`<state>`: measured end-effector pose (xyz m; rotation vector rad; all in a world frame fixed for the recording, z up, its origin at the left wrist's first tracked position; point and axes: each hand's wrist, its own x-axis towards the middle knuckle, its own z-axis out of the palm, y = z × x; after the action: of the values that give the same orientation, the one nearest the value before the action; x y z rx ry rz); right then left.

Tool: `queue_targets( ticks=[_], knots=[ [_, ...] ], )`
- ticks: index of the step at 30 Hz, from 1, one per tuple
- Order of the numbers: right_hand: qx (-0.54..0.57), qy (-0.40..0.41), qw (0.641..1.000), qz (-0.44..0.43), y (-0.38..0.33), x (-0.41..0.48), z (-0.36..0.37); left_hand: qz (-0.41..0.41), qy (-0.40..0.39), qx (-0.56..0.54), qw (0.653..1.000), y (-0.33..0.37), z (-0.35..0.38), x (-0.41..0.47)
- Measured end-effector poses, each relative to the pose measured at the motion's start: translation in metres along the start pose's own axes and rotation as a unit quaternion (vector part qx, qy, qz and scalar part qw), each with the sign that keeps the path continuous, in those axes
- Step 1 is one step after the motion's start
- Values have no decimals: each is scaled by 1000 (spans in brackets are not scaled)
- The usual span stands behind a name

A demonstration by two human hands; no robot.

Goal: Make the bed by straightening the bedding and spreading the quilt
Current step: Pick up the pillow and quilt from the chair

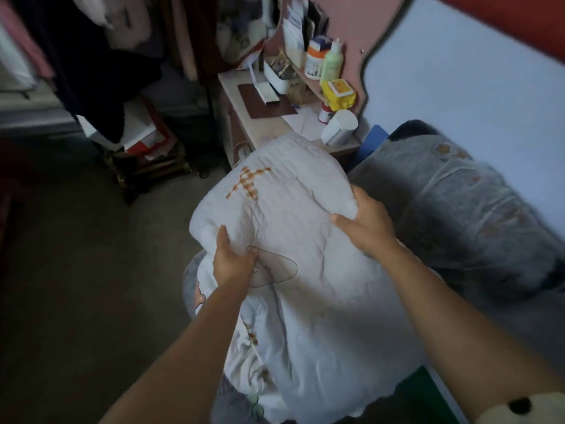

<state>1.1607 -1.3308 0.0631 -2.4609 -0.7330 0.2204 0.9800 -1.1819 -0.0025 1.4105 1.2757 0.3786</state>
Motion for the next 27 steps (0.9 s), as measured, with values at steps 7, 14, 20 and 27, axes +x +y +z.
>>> queue_targets(
  ticks=[7,14,20,27],
  knots=[
    [61,12,994,-86,-146,-63,35,32,105,-18,994,10,-172,-16],
    [143,5,971,-191,-300,-153,104,72,243,-31,967,-27,-372,-63],
    [184,-66,942,-272,-427,-239,170,65,357,-2,932,-75,-532,-122],
    [210,-170,884,-381,-582,-352,252,4,513,1,858,-146,-696,-195]
  ],
)
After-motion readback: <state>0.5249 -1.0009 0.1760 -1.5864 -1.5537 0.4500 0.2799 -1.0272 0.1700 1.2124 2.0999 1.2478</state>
